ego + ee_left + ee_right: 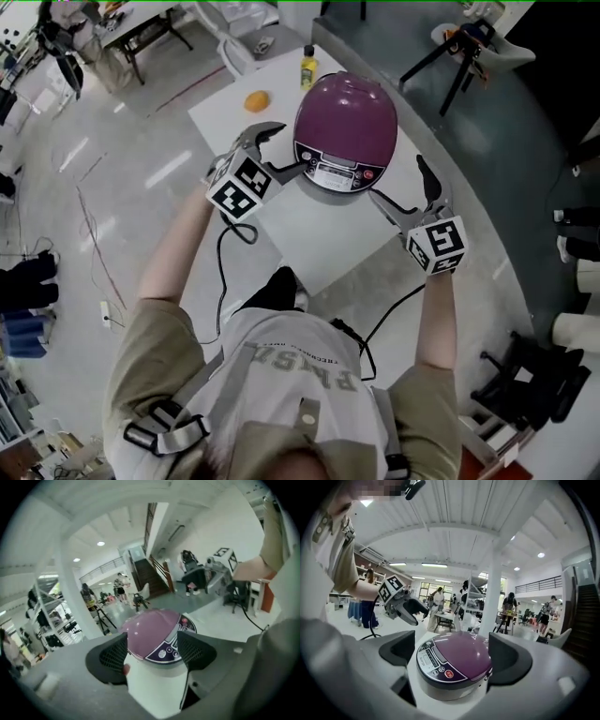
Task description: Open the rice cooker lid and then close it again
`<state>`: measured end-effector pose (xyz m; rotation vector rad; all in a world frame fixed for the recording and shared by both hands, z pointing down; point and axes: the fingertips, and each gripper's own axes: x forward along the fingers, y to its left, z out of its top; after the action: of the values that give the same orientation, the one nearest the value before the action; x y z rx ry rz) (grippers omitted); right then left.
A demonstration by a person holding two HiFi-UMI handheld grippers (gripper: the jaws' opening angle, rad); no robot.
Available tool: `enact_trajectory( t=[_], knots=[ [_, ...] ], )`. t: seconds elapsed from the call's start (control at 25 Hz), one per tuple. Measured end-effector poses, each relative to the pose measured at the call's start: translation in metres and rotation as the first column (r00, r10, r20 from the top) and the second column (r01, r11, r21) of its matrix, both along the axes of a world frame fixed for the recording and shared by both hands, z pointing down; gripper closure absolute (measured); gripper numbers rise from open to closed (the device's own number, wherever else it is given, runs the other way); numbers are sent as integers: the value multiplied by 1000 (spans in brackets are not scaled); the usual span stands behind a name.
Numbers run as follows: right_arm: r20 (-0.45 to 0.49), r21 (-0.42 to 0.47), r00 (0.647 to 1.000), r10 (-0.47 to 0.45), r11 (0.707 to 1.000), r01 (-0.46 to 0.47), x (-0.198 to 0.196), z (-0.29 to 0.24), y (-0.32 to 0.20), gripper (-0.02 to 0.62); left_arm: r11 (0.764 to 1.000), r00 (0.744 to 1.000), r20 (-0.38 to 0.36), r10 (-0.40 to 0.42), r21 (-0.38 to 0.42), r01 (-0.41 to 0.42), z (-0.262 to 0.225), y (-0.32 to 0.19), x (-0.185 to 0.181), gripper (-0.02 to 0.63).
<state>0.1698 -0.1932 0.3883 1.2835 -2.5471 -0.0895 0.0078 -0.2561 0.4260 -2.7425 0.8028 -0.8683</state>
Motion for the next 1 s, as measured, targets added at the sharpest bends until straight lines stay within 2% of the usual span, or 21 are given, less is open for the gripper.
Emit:
enact_trajectory(
  t=[0.08,0.12,0.2,0.28,0.36,0.52,0.6,0.8,0.88,1.0],
  knots=[
    [55,26,998,43,999,-44,0,-7,14,161,994,983,-146,-113,-22,111,-22,4,-8,303],
    [83,34,995,61,997,-64,-1,-10,20,192,986,959,-229,-168,-59,158,-33,7,-11,354],
    [143,49,985,100,993,-108,-1,-15,33,279,964,884,-384,-267,-127,236,-54,15,-19,404],
    [222,55,962,159,983,-175,2,-20,44,333,943,817,-473,-329,-129,305,-70,22,-27,456],
    [282,55,934,217,969,-242,5,-23,53,374,925,785,-500,-366,-97,369,-79,32,-34,490],
    [305,88,908,289,940,-329,3,-25,71,450,891,746,-521,-416,-68,449,-78,56,-38,554],
    [330,91,891,312,929,-359,3,-25,78,484,878,734,-521,-437,-69,474,-73,68,-38,572],
    [376,99,859,347,907,-410,3,-26,91,567,847,754,-455,-474,-2,532,-58,90,-42,597],
    [371,114,859,352,901,-418,2,-27,96,594,838,748,-456,-483,6,545,-56,98,-42,597],
    [360,126,864,351,900,-418,-3,-26,102,594,833,739,-467,-485,10,553,-55,106,-43,597]
  ],
)
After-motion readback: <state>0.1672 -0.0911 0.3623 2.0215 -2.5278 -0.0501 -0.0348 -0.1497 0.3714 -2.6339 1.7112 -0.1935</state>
